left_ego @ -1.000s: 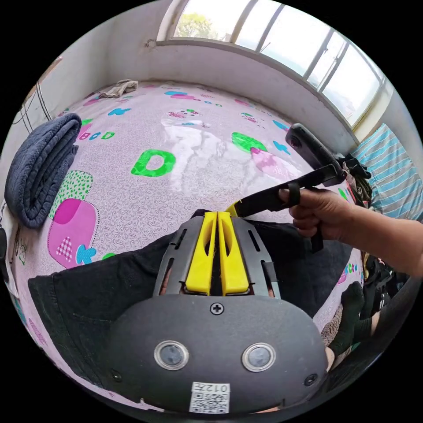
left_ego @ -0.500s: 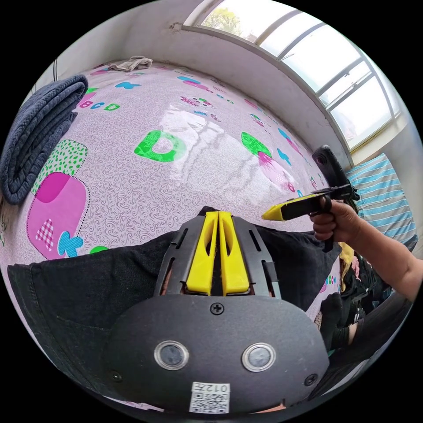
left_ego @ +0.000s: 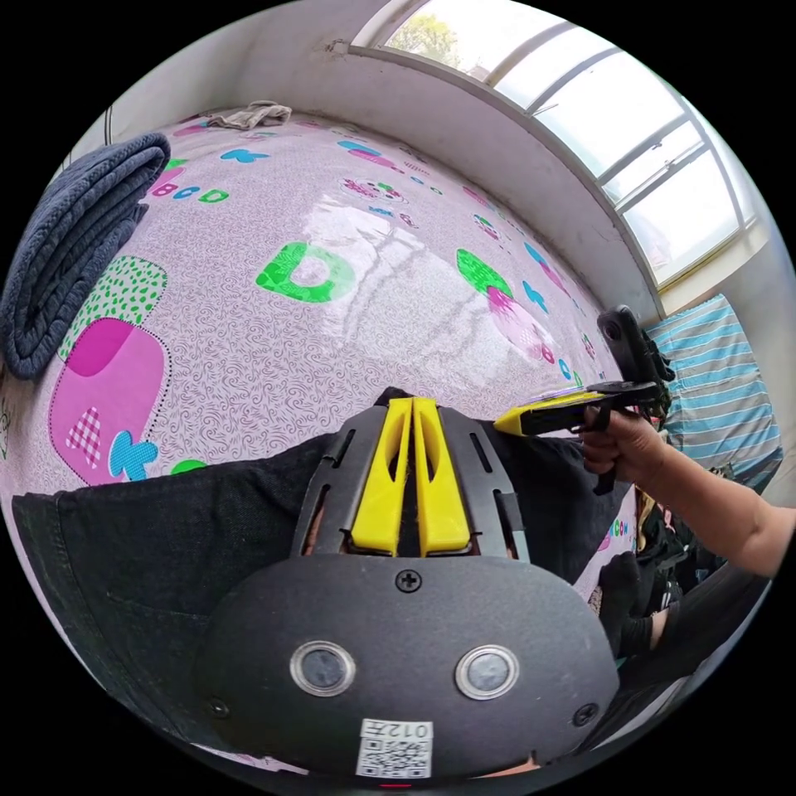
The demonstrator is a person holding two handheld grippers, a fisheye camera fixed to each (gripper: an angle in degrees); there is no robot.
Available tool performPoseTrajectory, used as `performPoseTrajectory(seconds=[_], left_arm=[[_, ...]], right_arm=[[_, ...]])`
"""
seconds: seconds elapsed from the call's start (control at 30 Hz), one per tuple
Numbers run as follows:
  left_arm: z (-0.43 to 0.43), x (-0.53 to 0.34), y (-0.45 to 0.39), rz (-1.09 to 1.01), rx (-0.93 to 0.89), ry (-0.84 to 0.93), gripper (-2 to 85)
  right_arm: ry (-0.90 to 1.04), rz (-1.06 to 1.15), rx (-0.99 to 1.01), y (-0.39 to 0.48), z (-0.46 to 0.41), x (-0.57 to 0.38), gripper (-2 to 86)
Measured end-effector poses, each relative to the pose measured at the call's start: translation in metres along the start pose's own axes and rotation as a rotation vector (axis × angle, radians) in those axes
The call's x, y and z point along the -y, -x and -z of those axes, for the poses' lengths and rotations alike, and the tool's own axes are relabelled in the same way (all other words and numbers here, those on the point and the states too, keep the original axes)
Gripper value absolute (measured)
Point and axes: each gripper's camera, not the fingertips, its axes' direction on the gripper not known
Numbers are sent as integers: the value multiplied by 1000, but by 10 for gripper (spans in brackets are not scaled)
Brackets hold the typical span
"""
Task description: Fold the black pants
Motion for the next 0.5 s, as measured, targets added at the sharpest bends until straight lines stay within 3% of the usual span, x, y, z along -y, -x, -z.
performPoseTrajectory(seconds=[0.13, 0.27, 0.37, 0.5], left_arm=[[6, -3, -5, 7, 25, -11, 2], [21, -9, -51, -172, 61, -146, 4], [0, -14, -88, -311, 35, -61, 4], [-24, -20, -97, -320, 109, 41, 3]], right_arm=[[-45, -43, 41, -13, -21, -17, -9], [-38, -27, 25, -20, -50, -27, -10], [-62, -13, 16, -27, -76, -40, -9], [-94, -9, -13, -35, -111, -57, -9]])
